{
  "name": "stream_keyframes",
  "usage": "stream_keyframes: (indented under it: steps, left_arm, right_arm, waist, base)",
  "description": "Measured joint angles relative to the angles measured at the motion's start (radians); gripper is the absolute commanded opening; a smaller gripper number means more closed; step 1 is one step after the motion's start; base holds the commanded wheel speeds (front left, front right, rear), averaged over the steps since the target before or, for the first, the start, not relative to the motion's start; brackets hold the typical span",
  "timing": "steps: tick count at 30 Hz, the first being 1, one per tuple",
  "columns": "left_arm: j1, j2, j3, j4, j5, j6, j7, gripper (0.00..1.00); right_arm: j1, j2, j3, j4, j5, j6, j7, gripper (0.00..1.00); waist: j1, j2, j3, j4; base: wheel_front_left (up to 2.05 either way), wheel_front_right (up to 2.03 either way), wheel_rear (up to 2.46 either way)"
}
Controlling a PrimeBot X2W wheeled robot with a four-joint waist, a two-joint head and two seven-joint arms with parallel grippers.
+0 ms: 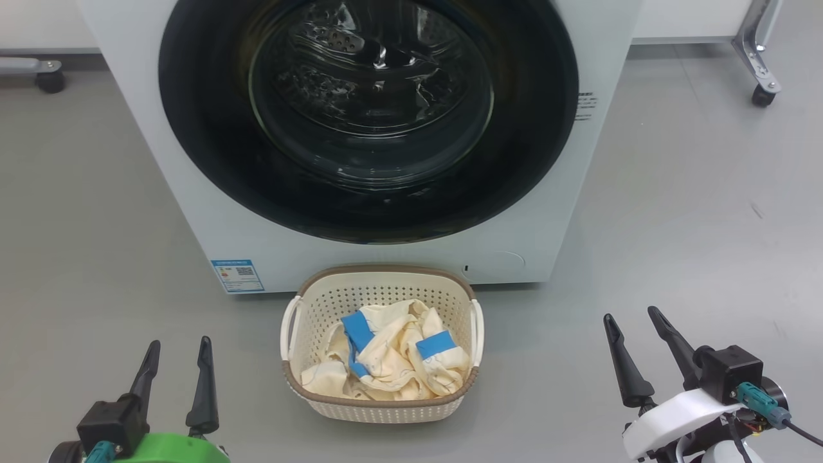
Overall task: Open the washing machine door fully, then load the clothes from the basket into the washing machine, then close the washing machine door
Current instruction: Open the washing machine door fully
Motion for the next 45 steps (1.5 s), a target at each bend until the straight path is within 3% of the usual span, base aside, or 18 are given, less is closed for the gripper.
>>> stream_keyframes:
  steps: [21,45]
  left_arm:
    - [0.0,-0.006,-0.002,-0.006,0.0,0.0,0.0,1.0]
    - [0.0,-0.007,-0.004,0.0,0.0,0.0,0.0,1.0]
  right_arm:
    - [0.0,0.0,-0.002,0.001,0.0,0.0,0.0,1.0]
    - [0.0,0.0,-0.002,0.001,0.0,0.0,0.0,1.0]
  waist:
    - [0.0,0.0,0.001,0.002]
    - [0.0,0.0,-0.008,0.005]
  base:
    - [0.52,0.52,-1.04]
    - [0.06,0.06,-0.13]
